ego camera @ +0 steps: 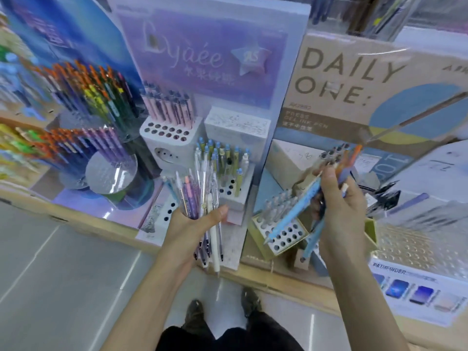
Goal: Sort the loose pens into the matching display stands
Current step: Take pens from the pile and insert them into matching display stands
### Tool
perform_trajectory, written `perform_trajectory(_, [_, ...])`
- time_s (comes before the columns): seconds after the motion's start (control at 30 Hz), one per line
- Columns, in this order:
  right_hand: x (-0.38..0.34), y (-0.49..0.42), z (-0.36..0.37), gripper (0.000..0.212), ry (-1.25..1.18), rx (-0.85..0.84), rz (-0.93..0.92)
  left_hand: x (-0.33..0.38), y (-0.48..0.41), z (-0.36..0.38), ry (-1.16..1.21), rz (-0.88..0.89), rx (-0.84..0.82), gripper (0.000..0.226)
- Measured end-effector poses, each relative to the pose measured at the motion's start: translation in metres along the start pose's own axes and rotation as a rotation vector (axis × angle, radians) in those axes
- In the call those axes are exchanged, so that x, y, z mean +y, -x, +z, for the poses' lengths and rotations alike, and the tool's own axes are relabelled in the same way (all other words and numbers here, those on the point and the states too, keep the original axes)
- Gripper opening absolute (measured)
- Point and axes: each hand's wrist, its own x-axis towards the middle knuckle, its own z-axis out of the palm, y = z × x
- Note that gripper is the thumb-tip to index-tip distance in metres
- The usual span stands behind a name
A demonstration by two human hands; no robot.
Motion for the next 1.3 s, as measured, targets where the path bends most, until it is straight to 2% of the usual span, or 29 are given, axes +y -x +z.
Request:
perform_trajectory(0.2, [0.029,0.033,0.05,0.026,0.245,-0.052,-0.094,0.0,-0.01,-0.056,-0.087,-0.048,-0.01,0.044])
perform_trajectory(0.47, [0.067,0.063,0.105,0.018,0.4,-0.056,0.002,-0.005,-0.031,-0.113,-0.124,-0.082,0.003,0.017])
perform_trajectory(0.67, [0.086,0.065,0.123,0.022,0.585,-0.126,0.034,-0.004,-0.043,-0.13,-0.124,-0.132,0.012,0.02])
perform_trajectory(0.93, [0.092,0.058,0.141,0.016,0.698,-0.177,-0.058,0.001,-0.057,-0.135,-0.101,-0.129,0.021,0.017])
perform_trajectory(1.07, [0.1,0.06,0.151,0.011,0.845,-0.188,-0.146,0.005,-0.067,-0.142,-0.098,-0.14,-0.028,0.021])
perform_trajectory(1.2, [0.108,0.066,0.17,0.016,0.816,-0.091,-0.139,0.009,-0.076,-0.152,-0.123,-0.148,-0.107,0.019])
perform_trajectory(1.3, [0.115,0.072,0.187,0.039,0.717,0.034,-0.003,0.013,-0.081,-0.162,-0.15,-0.156,-0.18,0.02])
